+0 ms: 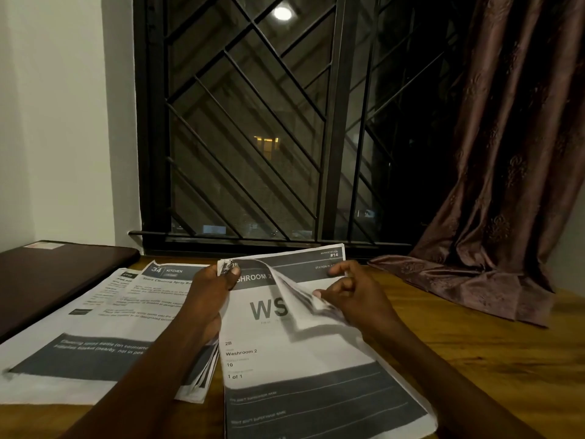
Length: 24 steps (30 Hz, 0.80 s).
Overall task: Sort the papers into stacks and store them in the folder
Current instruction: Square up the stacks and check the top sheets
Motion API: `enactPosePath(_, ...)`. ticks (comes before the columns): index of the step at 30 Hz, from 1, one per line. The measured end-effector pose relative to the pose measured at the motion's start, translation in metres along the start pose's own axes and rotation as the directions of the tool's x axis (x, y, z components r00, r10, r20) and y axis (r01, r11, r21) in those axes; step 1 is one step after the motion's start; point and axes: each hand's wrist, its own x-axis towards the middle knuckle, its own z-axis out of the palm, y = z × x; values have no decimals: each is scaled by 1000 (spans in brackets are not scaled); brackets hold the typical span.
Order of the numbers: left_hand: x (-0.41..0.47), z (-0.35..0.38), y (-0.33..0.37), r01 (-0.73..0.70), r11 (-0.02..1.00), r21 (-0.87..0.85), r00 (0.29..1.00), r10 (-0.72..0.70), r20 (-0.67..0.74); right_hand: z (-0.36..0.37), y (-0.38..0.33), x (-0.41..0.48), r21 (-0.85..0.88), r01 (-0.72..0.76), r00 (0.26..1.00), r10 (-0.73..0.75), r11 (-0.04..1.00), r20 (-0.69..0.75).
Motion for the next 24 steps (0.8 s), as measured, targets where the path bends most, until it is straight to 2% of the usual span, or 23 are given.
enactPosePath(4, -1, 0, 1, -1, 1000, 1, 1000, 1, 4, 7, 5, 2, -229, 98, 955, -156, 968, -251)
enactPosePath(7, 0, -2, 1, 12, 1000, 9, 1000, -12, 0, 7, 10, 2, -401, 126, 900, -275, 907, -338)
enactPosePath(11, 0, -2, 0, 20, 1000, 23, 1000, -21, 14, 5, 8, 1, -262, 87, 918, -180, 961, -355)
enactPosePath(16, -1, -2, 0, 8, 1000, 24, 1000, -8, 18, 2, 6, 3, -195, 150, 898, -216, 969, -382)
enactPosePath(24, 0, 0, -1, -19, 999, 46, 1000, 18, 25, 0, 3, 1, -182, 189, 878, -249, 965, -409)
